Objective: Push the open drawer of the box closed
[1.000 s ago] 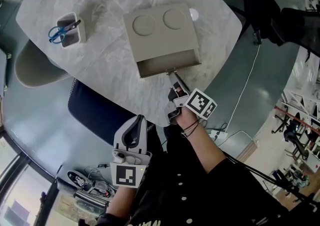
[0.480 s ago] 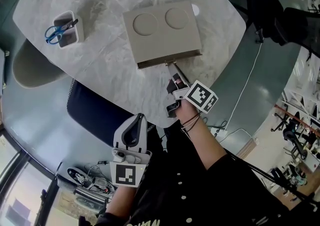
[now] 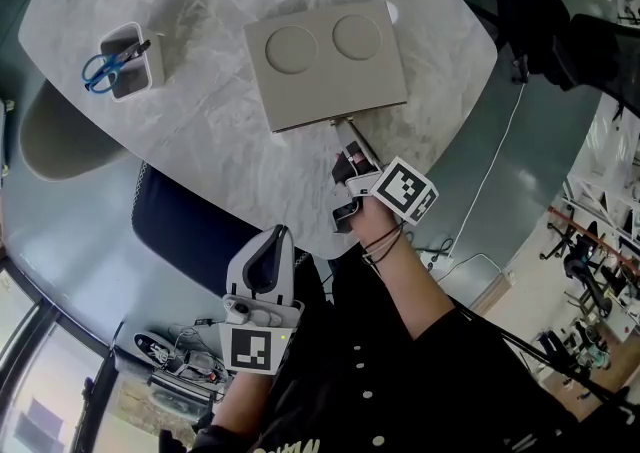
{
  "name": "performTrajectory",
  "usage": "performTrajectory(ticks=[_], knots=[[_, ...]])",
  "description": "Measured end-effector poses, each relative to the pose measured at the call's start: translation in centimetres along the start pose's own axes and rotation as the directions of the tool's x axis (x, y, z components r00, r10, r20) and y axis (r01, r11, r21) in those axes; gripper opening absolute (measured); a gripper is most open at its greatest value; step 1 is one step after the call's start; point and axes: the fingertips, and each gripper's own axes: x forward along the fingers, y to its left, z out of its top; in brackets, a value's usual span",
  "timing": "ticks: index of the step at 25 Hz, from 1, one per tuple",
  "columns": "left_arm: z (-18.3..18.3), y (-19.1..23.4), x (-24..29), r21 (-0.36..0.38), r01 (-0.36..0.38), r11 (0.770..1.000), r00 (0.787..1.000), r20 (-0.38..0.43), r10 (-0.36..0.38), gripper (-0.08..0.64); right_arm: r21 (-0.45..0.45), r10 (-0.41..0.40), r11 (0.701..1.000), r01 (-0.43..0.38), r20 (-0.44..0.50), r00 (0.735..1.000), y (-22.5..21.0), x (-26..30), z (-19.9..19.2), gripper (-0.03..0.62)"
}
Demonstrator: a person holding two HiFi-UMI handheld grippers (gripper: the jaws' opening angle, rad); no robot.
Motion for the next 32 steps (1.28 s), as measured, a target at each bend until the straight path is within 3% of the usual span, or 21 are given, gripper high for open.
performTrajectory(ticks=[26, 32], knots=[[0.2, 0.0, 0.4, -0.003, -0.005, 1.000, 1.000, 0.011, 0.005, 0.018, 0.009, -0.010, 1.000, 0.010, -0.009, 1.000, -0.1, 0.1, 0.0, 0.064], [0.9, -0.7, 0.0, 0.010, -0.006, 1.000, 1.000, 0.029, 0.006, 0.018, -0.003, -0.022, 1.000, 0.022, -0.027, 0.999, -0.1, -1.9, -0.6, 0.033]])
